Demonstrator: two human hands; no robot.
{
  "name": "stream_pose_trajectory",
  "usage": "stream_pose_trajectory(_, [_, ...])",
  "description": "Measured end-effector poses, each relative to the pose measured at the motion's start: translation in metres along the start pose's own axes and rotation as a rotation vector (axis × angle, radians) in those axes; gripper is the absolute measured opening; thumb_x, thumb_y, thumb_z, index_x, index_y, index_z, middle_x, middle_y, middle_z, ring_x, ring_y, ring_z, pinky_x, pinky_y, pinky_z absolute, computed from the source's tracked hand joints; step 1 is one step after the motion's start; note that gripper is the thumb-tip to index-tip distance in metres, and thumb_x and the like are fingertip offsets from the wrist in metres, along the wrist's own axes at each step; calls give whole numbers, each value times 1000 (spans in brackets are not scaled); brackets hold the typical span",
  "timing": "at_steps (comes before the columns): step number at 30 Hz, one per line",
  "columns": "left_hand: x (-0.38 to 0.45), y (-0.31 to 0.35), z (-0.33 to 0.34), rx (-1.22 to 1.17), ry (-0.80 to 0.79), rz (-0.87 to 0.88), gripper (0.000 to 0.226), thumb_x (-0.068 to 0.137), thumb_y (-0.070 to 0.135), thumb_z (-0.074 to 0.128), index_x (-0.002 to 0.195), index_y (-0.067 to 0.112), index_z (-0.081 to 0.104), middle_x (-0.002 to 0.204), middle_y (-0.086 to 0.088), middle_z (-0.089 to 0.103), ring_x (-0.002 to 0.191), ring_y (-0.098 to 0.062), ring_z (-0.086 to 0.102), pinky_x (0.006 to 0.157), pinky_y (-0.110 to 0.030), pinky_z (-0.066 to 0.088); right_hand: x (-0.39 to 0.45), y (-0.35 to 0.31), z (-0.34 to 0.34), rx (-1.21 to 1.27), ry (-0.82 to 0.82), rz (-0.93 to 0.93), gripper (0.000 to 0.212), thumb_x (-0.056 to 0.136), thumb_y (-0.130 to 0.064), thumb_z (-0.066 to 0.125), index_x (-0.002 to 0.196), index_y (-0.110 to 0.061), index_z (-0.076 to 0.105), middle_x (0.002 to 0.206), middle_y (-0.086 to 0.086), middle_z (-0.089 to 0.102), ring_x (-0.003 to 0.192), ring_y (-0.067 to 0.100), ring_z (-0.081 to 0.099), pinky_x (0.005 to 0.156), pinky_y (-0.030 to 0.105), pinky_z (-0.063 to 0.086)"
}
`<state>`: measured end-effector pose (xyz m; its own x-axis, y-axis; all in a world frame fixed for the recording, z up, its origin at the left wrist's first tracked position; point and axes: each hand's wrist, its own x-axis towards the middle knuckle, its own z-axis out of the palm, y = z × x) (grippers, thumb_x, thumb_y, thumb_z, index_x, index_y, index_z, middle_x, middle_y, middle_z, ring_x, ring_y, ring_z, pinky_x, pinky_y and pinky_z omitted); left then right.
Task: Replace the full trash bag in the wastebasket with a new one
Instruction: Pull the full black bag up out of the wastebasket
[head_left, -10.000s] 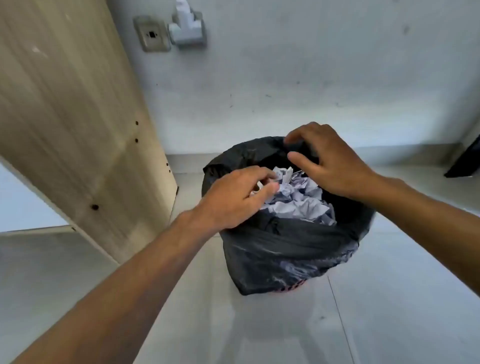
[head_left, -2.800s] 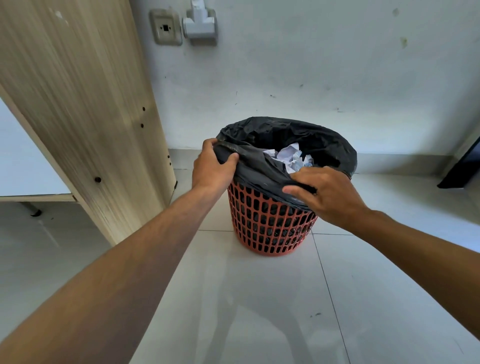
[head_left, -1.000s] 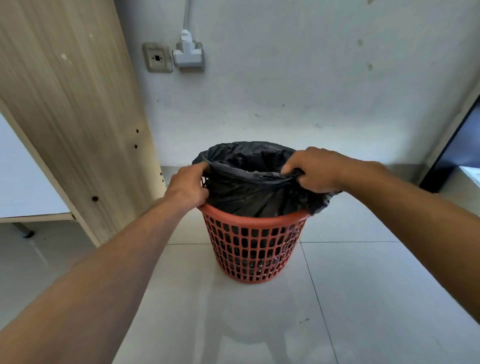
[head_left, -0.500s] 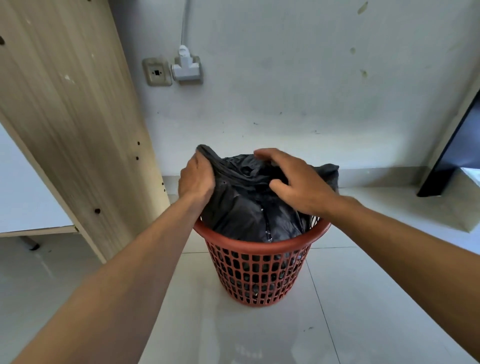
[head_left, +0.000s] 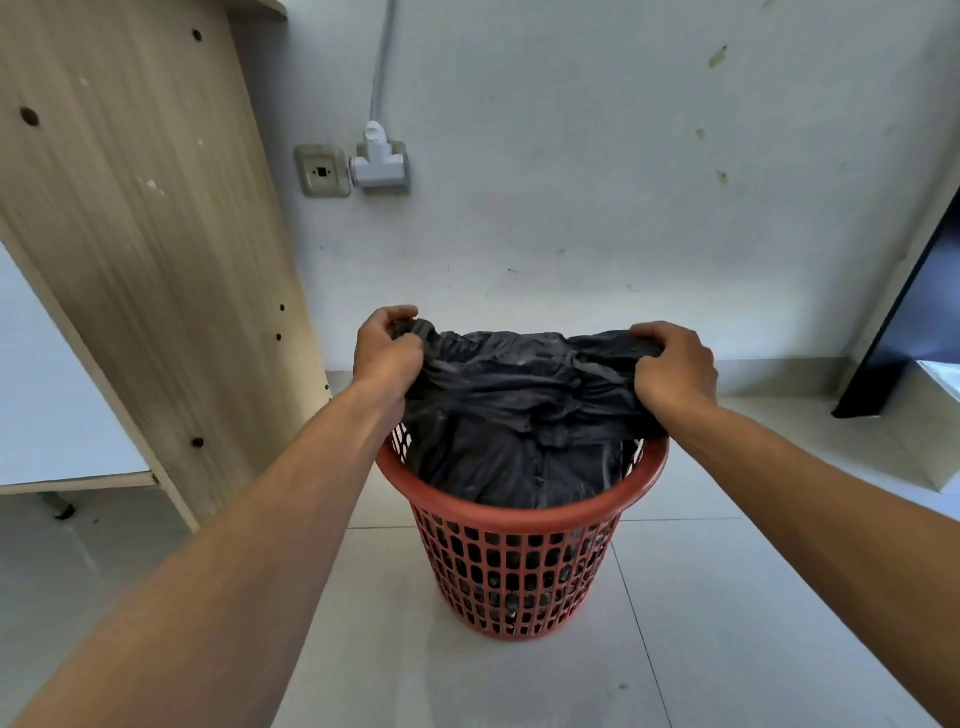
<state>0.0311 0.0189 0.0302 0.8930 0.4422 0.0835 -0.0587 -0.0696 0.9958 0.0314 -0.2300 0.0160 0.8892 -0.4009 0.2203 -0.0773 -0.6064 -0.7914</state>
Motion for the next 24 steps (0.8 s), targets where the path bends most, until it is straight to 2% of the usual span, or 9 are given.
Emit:
stream_pose_trajectory(3, [2,25,1,-92,17,156,46,79,-12,40,103,19,64,103,-3,67,94,-17,64,86,-29,55,5,-20,3,348,-43,-161,64,78,13,38,117,-26,69,116,-6,69,109,12,64,99,29,50])
stream_pose_trajectory(7, [-1,50,-2,-199,56,298,37,81,-7,48,102,21,61,88,-2,61,74,-15,56,66,-29,49,13,-42,1,428,-66,-376,64,79,15,34,115,-25,68,105,-4,70,97,9,66,83,25,54])
stream_pose_trajectory(10, [1,53,-4,-81,-10,251,40,83,5,61,117,23,52,96,-1,56,82,-18,58,79,-39,54,25,-52,-4,424,-98,-271,48,87,3,44,124,-24,61,108,-1,67,90,18,65,73,31,52])
stream_pose_trajectory(12, [8,44,-4,256,-37,136,55,83,21,70,130,20,42,114,-3,57,100,-23,60,91,-42,52,25,-52,-4,313,-170,-92,43,91,-22,59,133,-20,50,117,-1,61,104,22,61,79,30,46])
stream_pose_trajectory(15, [11,15,-5,667,-97,-83,64,81,37,72,129,3,48,123,-14,60,112,-33,59,96,-39,50,15,-38,6,34,-322,170,81,82,-56,67,140,-6,39,133,12,53,117,33,55,84,33,44])
stream_pose_trajectory(16, [10,4,-4,688,-122,-123,54,84,36,69,122,1,54,119,-15,63,109,-34,60,94,-39,51,11,-31,10,-55,-344,188,78,82,-54,68,134,-2,42,131,15,54,112,34,56,83,34,46])
stream_pose_trajectory(20, [6,-26,0,630,-175,-81,25,95,25,49,106,12,67,106,-11,69,98,-29,63,83,-33,49,10,-15,22,-242,-308,124,22,91,-25,58,95,-4,53,101,15,63,75,26,53,67,30,42])
stream_pose_trajectory(22, [6,-25,5,541,-171,-7,28,98,21,42,110,17,67,109,-7,69,99,-26,63,83,-31,48,15,-12,31,-106,-268,88,15,90,-16,54,100,-8,63,96,10,65,77,26,57,69,29,46])
stream_pose_trajectory(24, [8,-17,12,410,-157,104,30,101,20,39,117,21,65,114,-1,67,105,-21,61,92,-32,49,19,-16,38,173,-233,38,28,93,-10,48,98,-24,71,101,3,70,87,25,63,81,33,54])
